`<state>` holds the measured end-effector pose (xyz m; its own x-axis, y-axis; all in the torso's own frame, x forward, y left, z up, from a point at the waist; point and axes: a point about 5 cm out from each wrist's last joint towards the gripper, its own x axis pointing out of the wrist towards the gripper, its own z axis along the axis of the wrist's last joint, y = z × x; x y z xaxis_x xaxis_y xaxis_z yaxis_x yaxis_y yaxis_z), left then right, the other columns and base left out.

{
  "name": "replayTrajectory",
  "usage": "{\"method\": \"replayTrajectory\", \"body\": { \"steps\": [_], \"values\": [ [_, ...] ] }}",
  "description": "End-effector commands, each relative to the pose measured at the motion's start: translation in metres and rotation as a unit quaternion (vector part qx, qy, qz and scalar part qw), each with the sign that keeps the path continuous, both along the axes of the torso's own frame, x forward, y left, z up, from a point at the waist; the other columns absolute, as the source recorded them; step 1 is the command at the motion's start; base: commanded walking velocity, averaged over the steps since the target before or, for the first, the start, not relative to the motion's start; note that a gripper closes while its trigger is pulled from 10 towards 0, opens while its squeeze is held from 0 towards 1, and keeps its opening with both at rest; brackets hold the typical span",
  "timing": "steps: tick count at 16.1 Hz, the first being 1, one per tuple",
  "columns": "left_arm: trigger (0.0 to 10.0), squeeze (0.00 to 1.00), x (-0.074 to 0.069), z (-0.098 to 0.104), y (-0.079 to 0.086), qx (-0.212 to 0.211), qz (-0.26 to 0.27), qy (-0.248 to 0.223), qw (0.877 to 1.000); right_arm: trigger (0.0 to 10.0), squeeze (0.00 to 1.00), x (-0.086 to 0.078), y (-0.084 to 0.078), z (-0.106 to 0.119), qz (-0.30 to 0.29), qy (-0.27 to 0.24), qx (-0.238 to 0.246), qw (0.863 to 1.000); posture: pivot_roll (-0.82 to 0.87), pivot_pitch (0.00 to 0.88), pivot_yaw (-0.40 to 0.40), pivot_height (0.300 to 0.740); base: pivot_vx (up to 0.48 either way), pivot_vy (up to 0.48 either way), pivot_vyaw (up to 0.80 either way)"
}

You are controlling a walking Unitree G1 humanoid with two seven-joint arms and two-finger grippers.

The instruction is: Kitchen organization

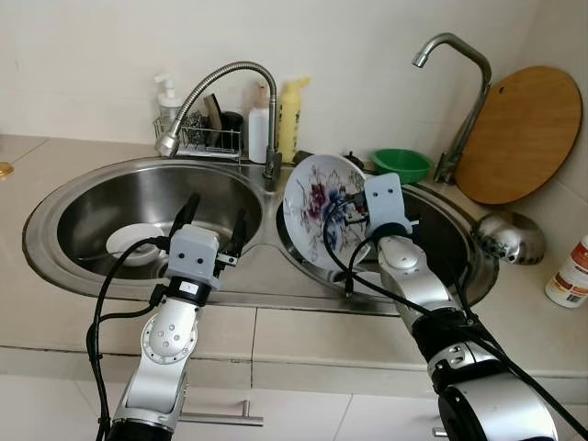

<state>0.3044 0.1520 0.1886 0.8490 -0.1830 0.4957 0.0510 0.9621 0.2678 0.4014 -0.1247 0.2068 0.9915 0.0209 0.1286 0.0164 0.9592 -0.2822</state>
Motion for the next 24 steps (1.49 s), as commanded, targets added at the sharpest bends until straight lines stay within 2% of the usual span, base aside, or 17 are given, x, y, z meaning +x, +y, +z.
{"method": "replayTrajectory", "body": {
  "steps": [1,4,7,8,9,10,13,19,22,24],
  "values": [
    [10.0,0.0,-0.001,0.002,-0.002,0.004,-0.002,-0.006,1.0,10.0,0.0,0.004,0.003,0.012,0.015,-0.002,-0.021,1.0,0.04,0.0,-0.089,0.74,0.0,0.0,0.0],
    [10.0,0.0,-0.002,0.001,-0.003,0.005,-0.004,-0.003,1.0,10.0,0.0,0.002,0.022,-0.017,0.082,0.081,-0.046,0.992,0.03,0.0,-0.088,0.74,0.0,0.0,0.0],
    [10.0,0.0,-0.001,0.001,-0.002,0.006,-0.003,-0.003,1.0,10.0,0.0,-0.001,0.025,-0.028,0.091,0.105,-0.058,0.989,0.04,0.0,-0.089,0.74,0.0,0.0,0.0],
    [10.0,0.0,-0.001,0.001,-0.002,0.007,-0.003,-0.002,1.0,10.0,0.12,-0.001,0.027,-0.033,0.102,0.12,-0.052,0.986,0.04,0.0,-0.089,0.74,0.0,0.0,0.0],
    [10.0,0.0,-0.001,0.0,-0.002,0.007,-0.004,-0.001,1.0,10.0,0.12,-0.002,0.027,-0.033,0.103,0.123,-0.048,0.986,0.04,0.0,-0.089,0.74,0.0,0.0,0.0],
    [10.0,0.0,-0.001,-0.001,-0.002,0.008,-0.005,0.002,1.0,10.0,1.0,-0.003,0.027,-0.037,0.108,0.134,-0.024,0.985,0.03,0.0,-0.087,0.74,0.0,0.0,0.0],
    [10.0,0.0,-0.001,-0.001,-0.003,0.007,-0.005,0.003,1.0,10.0,1.0,-0.003,0.026,-0.039,0.106,0.142,-0.001,0.984,0.03,0.0,-0.087,0.74,0.0,0.0,0.0],
    [10.0,0.0,0.0,-0.003,-0.003,0.011,-0.007,0.008,1.0,10.0,1.0,-0.004,0.017,-0.051,0.084,0.18,0.076,0.977,0.04,0.0,-0.084,0.74,0.0,0.0,0.0],
    [10.0,0.0,0.0,-0.004,-0.003,0.013,-0.006,0.009,1.0,10.0,1.0,-0.004,0.012,-0.052,0.078,0.182,0.078,0.977,0.04,0.0,-0.084,0.74,0.0,0.0,0.0],
    [10.0,0.0,0.0,-0.004,-0.003,0.014,-0.007,0.01,1.0,10.0,1.0,-0.004,0.009,-0.051,0.08,0.181,0.1,0.975,0.03,0.0,-0.084,0.74,0.0,0.0,0.0]
  ]
}}
